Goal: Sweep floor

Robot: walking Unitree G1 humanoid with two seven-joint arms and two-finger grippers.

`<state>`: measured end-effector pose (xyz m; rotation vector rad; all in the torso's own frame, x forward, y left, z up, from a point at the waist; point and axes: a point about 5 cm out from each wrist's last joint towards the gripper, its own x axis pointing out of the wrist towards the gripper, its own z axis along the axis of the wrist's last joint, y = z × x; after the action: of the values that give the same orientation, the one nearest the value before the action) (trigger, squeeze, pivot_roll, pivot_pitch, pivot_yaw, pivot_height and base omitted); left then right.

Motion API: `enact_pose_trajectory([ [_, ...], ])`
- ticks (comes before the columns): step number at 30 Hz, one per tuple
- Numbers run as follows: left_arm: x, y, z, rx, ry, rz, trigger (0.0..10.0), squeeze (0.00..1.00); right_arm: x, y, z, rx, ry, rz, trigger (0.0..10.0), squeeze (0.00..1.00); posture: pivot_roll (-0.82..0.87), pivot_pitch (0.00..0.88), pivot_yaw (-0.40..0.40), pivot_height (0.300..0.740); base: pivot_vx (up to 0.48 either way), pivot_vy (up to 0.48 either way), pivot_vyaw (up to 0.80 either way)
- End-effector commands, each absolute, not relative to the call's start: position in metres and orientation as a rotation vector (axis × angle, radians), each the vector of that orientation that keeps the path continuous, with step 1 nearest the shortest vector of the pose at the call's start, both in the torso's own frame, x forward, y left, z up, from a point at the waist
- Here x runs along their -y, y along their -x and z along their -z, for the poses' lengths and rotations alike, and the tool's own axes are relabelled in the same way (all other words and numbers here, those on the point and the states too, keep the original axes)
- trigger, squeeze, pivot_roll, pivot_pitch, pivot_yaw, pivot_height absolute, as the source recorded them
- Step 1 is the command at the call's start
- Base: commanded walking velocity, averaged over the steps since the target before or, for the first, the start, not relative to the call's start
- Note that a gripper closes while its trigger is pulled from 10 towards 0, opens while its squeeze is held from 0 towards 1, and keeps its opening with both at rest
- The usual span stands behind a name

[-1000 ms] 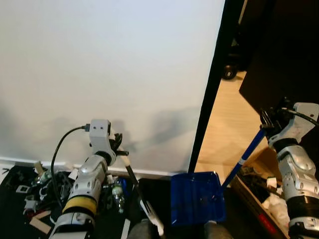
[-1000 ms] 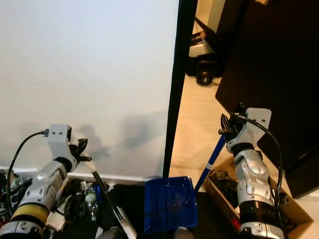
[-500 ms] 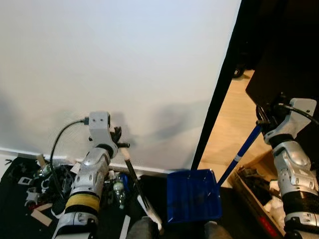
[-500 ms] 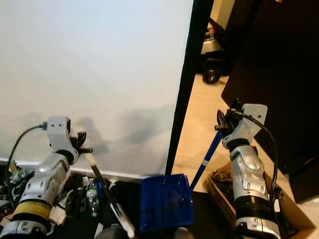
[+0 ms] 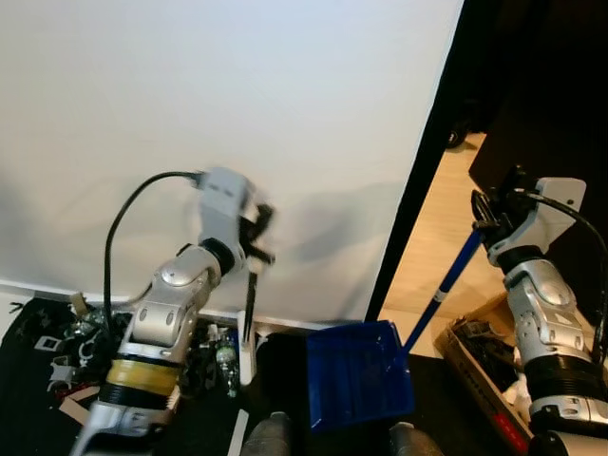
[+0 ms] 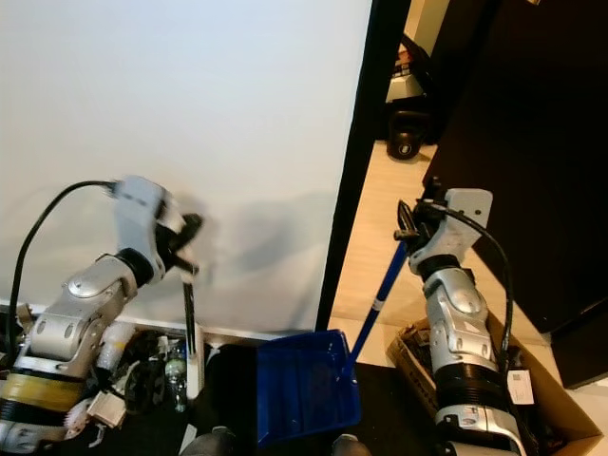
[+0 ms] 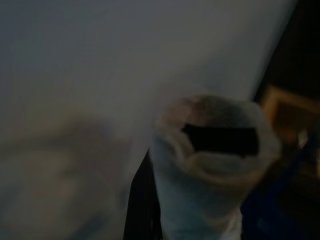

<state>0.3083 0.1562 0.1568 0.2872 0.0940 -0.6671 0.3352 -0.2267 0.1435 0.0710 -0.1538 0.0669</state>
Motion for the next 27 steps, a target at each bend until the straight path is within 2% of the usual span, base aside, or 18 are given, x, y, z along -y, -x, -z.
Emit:
enact_pose_trajectory([
  [1, -0.157, -0.303, -0.163, -0.072, -0.463, 0.756, 10.0, 0.00, 0.223, -0.338, -0.158, 0.219, -0.080, -0.079, 10.0, 0.00, 0.09, 0.080, 0.016, 0.740, 0.000, 0.000, 0.00],
  [7, -0.162, -0.299, -0.160, -0.086, -0.630, 0.787, 10.0, 0.00, 0.223, -0.337, -0.157, 0.219, -0.083, -0.077, 10.0, 0.00, 0.09, 0.079, 0.019, 0.740, 0.000, 0.000, 0.00],
  [11, -0.171, -0.298, -0.152, -0.100, -0.740, 0.741, 10.0, 0.00, 0.223, -0.337, -0.155, 0.215, -0.087, -0.069, 10.0, 0.00, 0.09, 0.081, 0.021, 0.740, 0.000, 0.000, 0.00],
  [13, -0.171, -0.298, -0.150, -0.098, -0.720, 0.727, 10.0, 0.00, 0.223, -0.337, -0.154, 0.214, -0.088, -0.067, 10.0, 0.00, 0.09, 0.081, 0.021, 0.740, 0.000, 0.000, 0.00],
  [20, -0.175, -0.296, -0.125, -0.072, -0.420, 0.625, 10.0, 0.00, 0.215, -0.340, -0.148, 0.196, -0.090, -0.060, 10.0, 0.00, 0.09, 0.078, 0.016, 0.740, 0.000, 0.000, 0.00],
  [27, -0.187, -0.294, -0.102, -0.100, -0.364, 0.544, 10.0, 0.00, 0.205, -0.343, -0.133, 0.151, -0.049, -0.047, 10.0, 0.00, 0.09, 0.076, 0.016, 0.740, 0.000, 0.000, 0.00],
])
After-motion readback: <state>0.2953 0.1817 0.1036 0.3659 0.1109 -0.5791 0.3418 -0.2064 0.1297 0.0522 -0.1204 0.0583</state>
